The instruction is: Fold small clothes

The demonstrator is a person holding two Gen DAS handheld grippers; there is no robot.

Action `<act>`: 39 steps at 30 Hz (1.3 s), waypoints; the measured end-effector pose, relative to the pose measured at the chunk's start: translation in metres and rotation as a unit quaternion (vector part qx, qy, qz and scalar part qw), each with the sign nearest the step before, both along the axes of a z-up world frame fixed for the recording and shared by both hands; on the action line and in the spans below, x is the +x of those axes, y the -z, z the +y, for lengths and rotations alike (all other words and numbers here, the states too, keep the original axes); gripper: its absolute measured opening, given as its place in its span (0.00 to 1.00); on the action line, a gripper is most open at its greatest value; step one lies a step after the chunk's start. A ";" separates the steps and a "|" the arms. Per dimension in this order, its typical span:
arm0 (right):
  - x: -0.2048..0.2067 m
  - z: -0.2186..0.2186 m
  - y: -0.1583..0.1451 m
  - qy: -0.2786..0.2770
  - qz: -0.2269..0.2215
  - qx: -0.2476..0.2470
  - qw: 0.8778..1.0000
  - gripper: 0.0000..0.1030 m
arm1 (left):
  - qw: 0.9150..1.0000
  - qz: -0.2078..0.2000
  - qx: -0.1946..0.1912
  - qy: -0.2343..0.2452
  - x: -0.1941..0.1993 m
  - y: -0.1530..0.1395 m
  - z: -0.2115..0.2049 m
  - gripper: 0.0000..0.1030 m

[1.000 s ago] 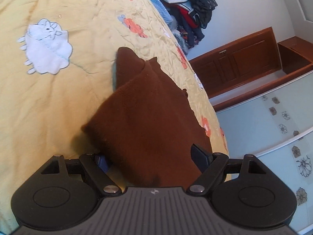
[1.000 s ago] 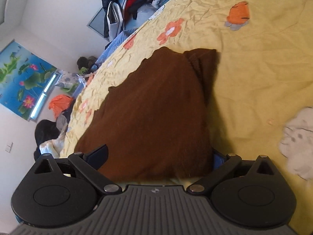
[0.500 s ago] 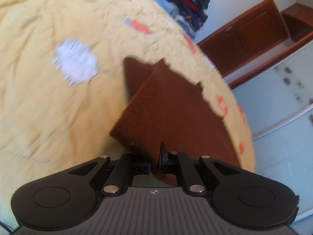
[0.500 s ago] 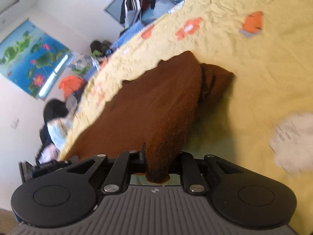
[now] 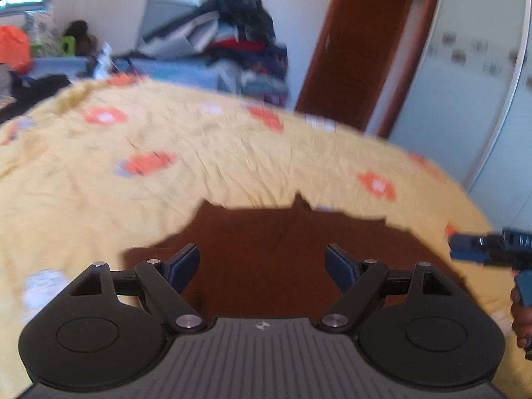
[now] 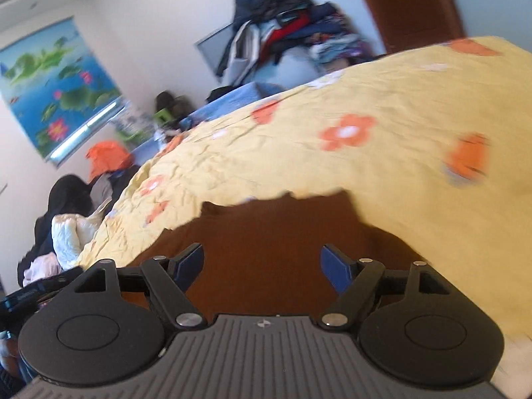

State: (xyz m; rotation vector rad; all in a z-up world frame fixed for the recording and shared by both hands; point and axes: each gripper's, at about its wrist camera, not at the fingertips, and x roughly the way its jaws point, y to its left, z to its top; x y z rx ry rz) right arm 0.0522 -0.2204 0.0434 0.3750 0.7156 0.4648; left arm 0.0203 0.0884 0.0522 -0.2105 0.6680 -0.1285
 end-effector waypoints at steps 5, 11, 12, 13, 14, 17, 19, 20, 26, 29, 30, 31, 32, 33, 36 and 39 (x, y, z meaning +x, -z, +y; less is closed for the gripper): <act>0.056 0.038 0.045 0.022 0.012 -0.071 0.997 0.79 | 0.996 0.035 0.075 -0.016 0.037 0.049 -0.017 0.76; 0.045 0.049 0.050 -0.019 -0.039 -0.165 0.985 1.00 | 0.994 0.017 0.108 -0.010 0.035 0.053 -0.021 0.80; 0.042 0.052 0.049 -0.024 -0.040 -0.195 0.980 1.00 | 0.994 0.017 0.103 -0.013 0.028 0.047 -0.021 0.79; 0.039 0.061 0.045 -0.024 -0.038 -0.213 0.976 1.00 | 0.996 0.012 0.090 -0.018 0.017 0.041 -0.017 0.79; 0.035 0.069 0.039 -0.018 -0.037 -0.217 0.975 0.96 | 0.997 0.002 0.074 -0.023 0.002 0.035 -0.012 0.80; 0.013 0.071 0.018 -0.027 -0.066 -0.165 0.984 0.99 | 0.998 -0.018 0.006 -0.058 -0.058 0.022 0.013 0.80; -0.004 0.063 0.015 -0.038 -0.077 -0.146 0.986 1.00 | 0.996 -0.011 -0.029 -0.080 -0.094 0.024 0.027 0.80; -0.007 0.062 0.018 -0.040 -0.069 -0.152 0.985 1.00 | 0.995 -0.001 -0.033 -0.089 -0.107 0.025 0.030 0.80; -0.009 0.059 0.040 -0.044 -0.065 -0.174 0.982 1.00 | 0.980 0.026 -0.126 -0.152 -0.149 0.039 0.051 0.80; -0.002 0.082 0.021 -0.022 -0.036 -0.168 0.985 0.98 | 0.966 0.030 -0.187 -0.175 -0.155 0.041 0.059 0.80; -0.004 0.087 0.014 -0.026 -0.043 -0.148 0.988 0.98 | 0.963 0.033 -0.202 -0.176 -0.154 0.043 0.061 0.80; -0.012 0.088 0.007 -0.034 -0.059 -0.131 0.989 0.99 | 0.959 0.041 -0.219 -0.175 -0.152 0.045 0.062 0.81; -0.020 0.090 0.002 -0.039 -0.070 -0.120 0.990 1.00 | 0.956 0.038 -0.227 -0.181 -0.152 0.045 0.061 0.82; -0.024 0.096 0.002 -0.050 -0.069 -0.113 0.990 1.00 | 0.954 0.037 -0.232 -0.183 -0.152 0.045 0.059 0.82; -0.026 0.110 0.021 -0.075 -0.039 -0.142 0.986 1.00 | 0.949 0.046 -0.253 -0.184 -0.152 0.046 0.054 0.82; -0.029 0.125 0.030 -0.081 -0.051 -0.210 0.973 1.00 | 0.934 0.079 -0.296 -0.183 -0.157 0.051 0.055 0.82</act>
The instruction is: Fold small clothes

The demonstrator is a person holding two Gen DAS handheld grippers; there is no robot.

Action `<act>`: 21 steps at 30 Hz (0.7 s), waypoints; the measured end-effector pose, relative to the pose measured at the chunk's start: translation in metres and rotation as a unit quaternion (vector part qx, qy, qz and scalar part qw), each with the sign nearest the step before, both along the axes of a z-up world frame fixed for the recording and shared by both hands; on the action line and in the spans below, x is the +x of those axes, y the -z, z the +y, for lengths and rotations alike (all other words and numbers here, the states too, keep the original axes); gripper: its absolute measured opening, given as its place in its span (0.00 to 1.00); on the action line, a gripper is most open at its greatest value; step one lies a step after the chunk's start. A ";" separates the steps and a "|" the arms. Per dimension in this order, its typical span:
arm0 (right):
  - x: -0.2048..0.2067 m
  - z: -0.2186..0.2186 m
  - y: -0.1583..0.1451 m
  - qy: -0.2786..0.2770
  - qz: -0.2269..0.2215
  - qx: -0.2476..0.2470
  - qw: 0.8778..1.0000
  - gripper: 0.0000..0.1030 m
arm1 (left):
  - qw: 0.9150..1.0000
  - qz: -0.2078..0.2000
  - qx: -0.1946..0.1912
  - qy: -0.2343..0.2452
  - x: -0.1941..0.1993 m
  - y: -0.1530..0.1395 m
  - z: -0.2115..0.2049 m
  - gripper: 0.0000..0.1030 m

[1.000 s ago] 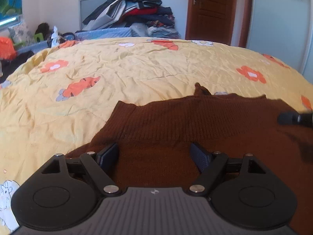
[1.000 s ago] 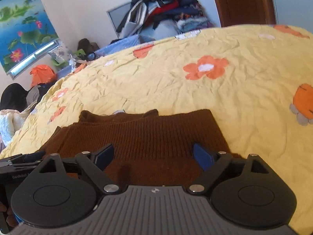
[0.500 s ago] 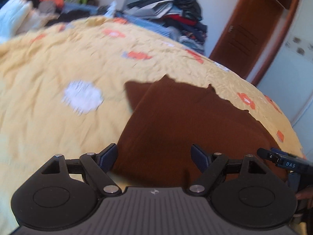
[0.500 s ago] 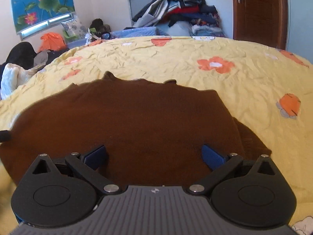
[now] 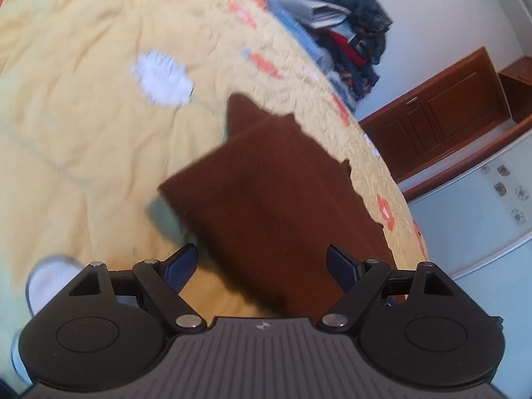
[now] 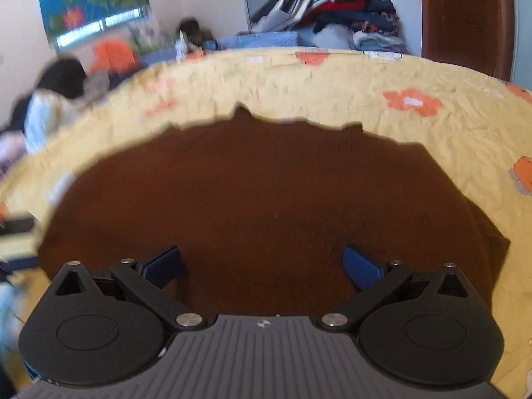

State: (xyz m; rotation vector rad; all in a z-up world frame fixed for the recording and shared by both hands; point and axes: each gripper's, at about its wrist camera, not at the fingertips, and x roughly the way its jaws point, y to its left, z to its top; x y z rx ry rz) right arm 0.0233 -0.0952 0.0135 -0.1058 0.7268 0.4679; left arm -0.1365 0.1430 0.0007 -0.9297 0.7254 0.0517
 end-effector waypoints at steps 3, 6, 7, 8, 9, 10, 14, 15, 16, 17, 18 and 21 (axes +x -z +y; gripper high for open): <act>-0.004 0.003 -0.018 -0.004 0.001 0.032 0.999 1.00 | 1.000 0.004 -0.007 -0.009 -0.008 0.000 0.001 0.82; -0.006 0.008 -0.023 -0.016 -0.013 0.047 0.999 1.00 | 0.999 -0.002 -0.013 -0.034 -0.003 0.003 0.006 0.82; -0.005 0.010 -0.017 -0.019 -0.002 0.048 0.999 1.00 | 0.999 -0.006 -0.010 -0.040 0.002 0.003 0.007 0.82; -0.001 0.010 -0.007 -0.020 0.019 0.050 0.998 1.00 | 0.999 -0.010 -0.005 -0.047 0.006 0.003 0.008 0.82; 0.002 0.009 0.004 -0.017 0.034 0.048 0.998 1.00 | 0.998 -0.012 0.000 -0.055 0.012 0.003 0.008 0.82; -0.006 0.008 0.006 -0.024 0.000 0.041 0.999 1.00 | 0.998 -0.014 0.007 -0.059 0.017 0.003 0.006 0.82; -0.016 -0.001 -0.009 -0.018 0.014 0.081 0.996 1.00 | 0.998 -0.015 0.032 -0.057 0.034 0.000 -0.005 0.80; -0.017 -0.009 -0.015 -0.015 0.015 0.106 0.994 1.00 | 0.997 -0.011 0.048 -0.060 0.038 -0.001 -0.009 0.68; -0.017 -0.018 -0.020 -0.008 0.014 0.126 0.992 1.00 | 0.996 -0.001 0.062 -0.062 0.042 -0.002 -0.012 0.44; -0.017 -0.027 -0.026 -0.001 0.012 0.143 0.990 1.00 | 0.995 0.015 0.074 -0.067 0.046 -0.002 -0.014 0.33; -0.017 -0.037 -0.031 0.006 0.013 0.157 0.987 1.00 | 0.994 0.029 0.081 -0.075 0.049 -0.002 -0.015 0.22; -0.014 -0.070 -0.041 0.023 0.027 0.210 0.977 1.00 | 0.988 0.038 0.126 -0.075 0.057 -0.014 -0.030 0.11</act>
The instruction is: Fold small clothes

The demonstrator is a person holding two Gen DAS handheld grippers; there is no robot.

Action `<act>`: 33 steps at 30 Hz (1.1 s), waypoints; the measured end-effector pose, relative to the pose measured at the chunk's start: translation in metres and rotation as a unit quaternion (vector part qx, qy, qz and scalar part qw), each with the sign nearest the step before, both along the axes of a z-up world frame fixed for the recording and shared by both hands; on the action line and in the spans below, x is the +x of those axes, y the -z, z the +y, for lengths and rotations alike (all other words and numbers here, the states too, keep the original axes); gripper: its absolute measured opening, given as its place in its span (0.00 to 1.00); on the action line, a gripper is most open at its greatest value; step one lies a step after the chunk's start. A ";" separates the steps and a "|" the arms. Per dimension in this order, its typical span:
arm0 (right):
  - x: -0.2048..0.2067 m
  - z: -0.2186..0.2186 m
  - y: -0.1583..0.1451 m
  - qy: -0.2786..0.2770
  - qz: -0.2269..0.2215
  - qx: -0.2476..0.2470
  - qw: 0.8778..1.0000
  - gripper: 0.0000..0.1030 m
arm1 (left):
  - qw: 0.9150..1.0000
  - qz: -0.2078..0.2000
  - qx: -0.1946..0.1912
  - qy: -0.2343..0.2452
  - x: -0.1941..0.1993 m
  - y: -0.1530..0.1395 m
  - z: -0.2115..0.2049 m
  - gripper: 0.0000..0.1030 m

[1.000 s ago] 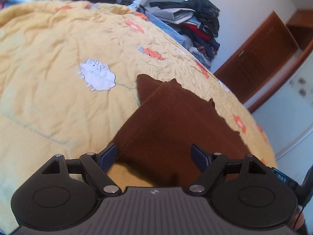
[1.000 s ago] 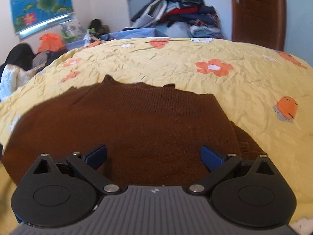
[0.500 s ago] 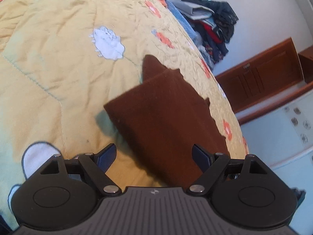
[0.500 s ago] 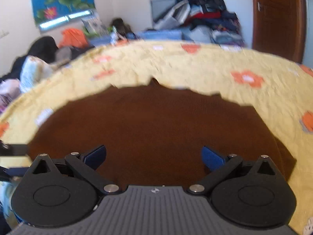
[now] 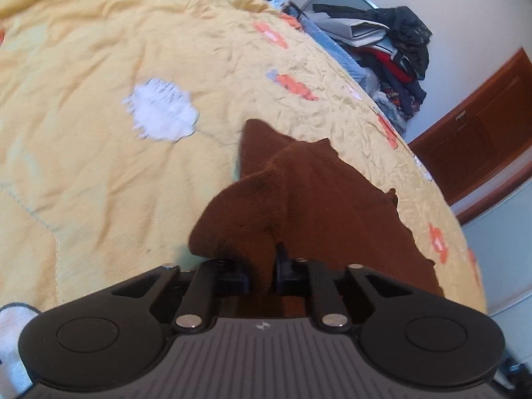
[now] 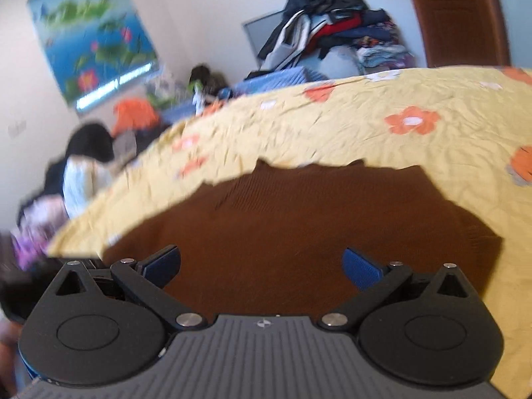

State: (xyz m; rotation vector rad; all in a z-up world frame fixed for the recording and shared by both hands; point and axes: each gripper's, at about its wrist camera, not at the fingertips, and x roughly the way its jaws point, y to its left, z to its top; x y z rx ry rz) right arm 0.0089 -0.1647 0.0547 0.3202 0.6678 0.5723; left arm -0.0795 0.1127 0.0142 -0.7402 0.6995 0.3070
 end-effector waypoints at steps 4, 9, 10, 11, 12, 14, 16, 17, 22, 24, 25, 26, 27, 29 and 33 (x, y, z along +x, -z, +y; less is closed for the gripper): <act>0.000 -0.048 -0.007 0.021 0.017 0.083 0.996 1.00 | 0.982 -0.059 0.140 0.108 0.013 -0.043 -0.072 0.09; 0.008 -0.100 0.000 0.057 0.041 0.168 0.983 1.00 | 0.871 -0.130 0.319 0.349 0.014 -0.047 -0.211 0.10; 0.012 -0.107 0.005 0.060 0.054 0.180 0.980 1.00 | 0.847 -0.121 0.335 0.393 0.013 -0.036 -0.230 0.10; 0.016 -0.113 0.011 0.058 0.070 0.193 0.977 1.00 | 0.832 -0.108 0.345 0.421 0.011 -0.023 -0.245 0.10; 0.021 -0.117 0.018 0.051 0.088 0.207 0.973 1.00 | 0.825 -0.094 0.347 0.436 0.011 -0.011 -0.253 0.10; 0.029 -0.122 0.034 0.051 0.127 0.229 0.964 1.00 | 0.814 -0.095 0.369 0.439 0.004 0.001 -0.259 0.10; 0.035 -0.122 0.044 0.045 0.151 0.233 0.960 1.00 | 0.798 -0.106 0.399 0.440 -0.001 0.002 -0.262 0.10; 0.038 -0.122 0.047 0.039 0.153 0.234 0.959 1.00 | 0.796 -0.107 0.402 0.440 -0.001 0.001 -0.261 0.11; 0.067 -0.118 0.047 0.012 0.173 0.253 0.952 1.00 | 0.775 -0.136 0.437 0.436 -0.007 -0.009 -0.269 0.15; 0.082 -0.114 0.046 -0.002 0.182 0.256 0.949 1.00 | 0.757 -0.150 0.460 0.440 -0.009 -0.006 -0.276 0.21; 0.090 -0.112 0.046 -0.003 0.191 0.252 0.949 1.00 | 0.749 -0.153 0.466 0.445 -0.009 -0.003 -0.279 0.24; 0.098 -0.108 0.048 -0.005 0.200 0.244 0.949 1.00 | 0.743 -0.151 0.469 0.452 -0.008 0.000 -0.283 0.24; 0.104 -0.104 0.050 -0.008 0.207 0.233 0.950 1.00 | 0.739 -0.147 0.472 0.457 -0.005 0.003 -0.286 0.25; 0.117 -0.092 0.058 -0.017 0.224 0.203 0.953 0.99 | 0.731 -0.142 0.482 0.462 -0.003 0.011 -0.290 0.26; 0.125 -0.079 0.065 -0.020 0.216 0.150 0.965 0.60 | 0.720 -0.153 0.489 0.468 -0.002 0.015 -0.294 0.20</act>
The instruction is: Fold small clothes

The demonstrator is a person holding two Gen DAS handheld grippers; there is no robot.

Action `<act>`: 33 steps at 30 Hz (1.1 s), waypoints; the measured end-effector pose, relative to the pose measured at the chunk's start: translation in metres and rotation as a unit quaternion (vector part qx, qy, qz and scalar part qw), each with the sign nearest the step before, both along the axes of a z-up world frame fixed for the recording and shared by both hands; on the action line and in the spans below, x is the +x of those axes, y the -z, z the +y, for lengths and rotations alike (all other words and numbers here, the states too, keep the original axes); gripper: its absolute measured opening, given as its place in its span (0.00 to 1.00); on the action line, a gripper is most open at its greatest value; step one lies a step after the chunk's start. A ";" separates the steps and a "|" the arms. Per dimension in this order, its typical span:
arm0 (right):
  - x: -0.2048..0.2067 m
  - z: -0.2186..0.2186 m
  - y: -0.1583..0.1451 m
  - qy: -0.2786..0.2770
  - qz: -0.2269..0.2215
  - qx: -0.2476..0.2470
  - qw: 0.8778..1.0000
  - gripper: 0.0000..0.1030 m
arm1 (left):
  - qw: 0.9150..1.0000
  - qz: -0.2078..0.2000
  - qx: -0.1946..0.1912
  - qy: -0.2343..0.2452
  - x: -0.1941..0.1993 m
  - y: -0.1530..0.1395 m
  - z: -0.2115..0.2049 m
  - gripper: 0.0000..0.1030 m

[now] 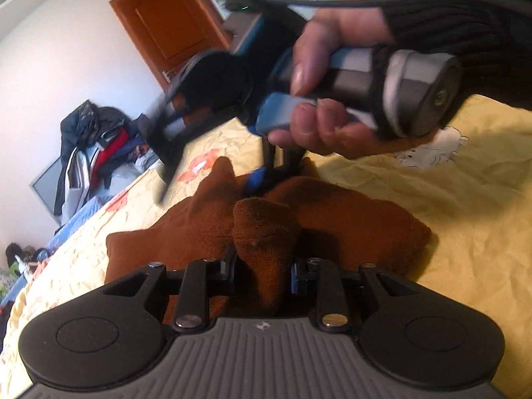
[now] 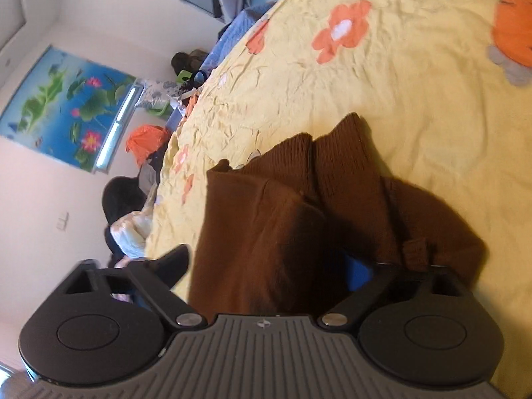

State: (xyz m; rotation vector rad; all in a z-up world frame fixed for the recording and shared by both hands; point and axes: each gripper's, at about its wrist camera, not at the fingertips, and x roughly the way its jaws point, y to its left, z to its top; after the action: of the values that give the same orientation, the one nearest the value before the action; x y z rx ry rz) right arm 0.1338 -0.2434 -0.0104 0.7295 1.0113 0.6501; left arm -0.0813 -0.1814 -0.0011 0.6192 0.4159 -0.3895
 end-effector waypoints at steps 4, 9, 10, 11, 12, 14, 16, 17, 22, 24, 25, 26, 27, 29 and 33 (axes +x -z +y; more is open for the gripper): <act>-0.010 -0.013 -0.016 0.000 -0.040 -0.016 0.999 0.21 | 0.999 -0.011 -0.032 0.022 -0.005 -0.019 -0.001 0.14; -0.020 -0.056 -0.005 0.054 -0.036 -0.025 0.998 0.21 | 0.998 0.017 -0.009 0.056 -0.004 0.005 -0.019 0.14; -0.020 -0.058 0.006 0.057 -0.025 -0.031 0.998 0.22 | 0.999 0.007 -0.012 0.051 -0.005 0.007 -0.017 0.15; -0.024 -0.061 0.013 0.063 -0.026 -0.013 0.998 0.23 | 0.998 0.001 -0.019 0.053 -0.008 0.006 -0.013 0.17; -0.028 -0.065 0.015 0.070 -0.025 0.011 0.997 0.36 | 0.998 0.004 -0.028 0.059 -0.011 0.001 -0.007 0.25; -0.038 -0.072 0.006 0.084 -0.030 0.043 0.995 0.70 | 0.996 0.012 -0.052 0.069 -0.015 -0.011 0.013 0.60; -0.052 -0.084 -0.009 0.115 -0.070 0.051 0.990 1.00 | 0.994 0.002 -0.086 0.066 -0.017 -0.024 0.043 1.00; -0.056 -0.090 -0.013 0.121 -0.082 0.054 0.988 0.99 | 0.993 -0.001 -0.103 0.064 -0.019 -0.028 0.060 1.00; -0.053 -0.094 -0.008 0.117 -0.055 0.000 0.992 0.96 | 0.982 0.053 -0.179 -0.024 0.012 -0.041 0.143 1.00; -0.045 -0.080 -0.001 0.098 -0.042 -0.034 0.994 0.96 | 0.962 0.083 -0.245 -0.087 0.043 -0.045 0.176 1.00; -0.041 -0.072 0.003 0.088 -0.036 -0.037 0.995 0.96 | 0.945 0.103 -0.288 -0.118 0.061 -0.045 0.190 1.00; -0.039 -0.066 0.005 0.081 -0.041 -0.034 0.995 0.97 | 0.922 0.135 -0.336 -0.140 0.081 -0.043 0.204 1.00; -0.036 -0.060 0.005 0.075 -0.041 -0.033 0.996 0.98 | 0.887 0.180 -0.394 -0.158 0.104 -0.036 0.220 1.00; -0.027 -0.053 0.007 0.074 -0.035 -0.023 0.996 0.98 | 0.819 0.248 -0.483 -0.187 0.145 -0.017 0.238 0.99; -0.019 -0.050 0.009 0.078 -0.029 -0.011 0.996 0.85 | 0.749 0.329 -0.542 -0.191 0.196 0.013 0.230 0.66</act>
State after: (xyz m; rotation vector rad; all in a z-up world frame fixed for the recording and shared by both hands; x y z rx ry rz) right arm 0.1150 -0.2933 -0.0199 0.7580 0.8974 0.5216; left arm 0.1147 0.0491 -0.0139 -0.7912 0.8676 -0.3738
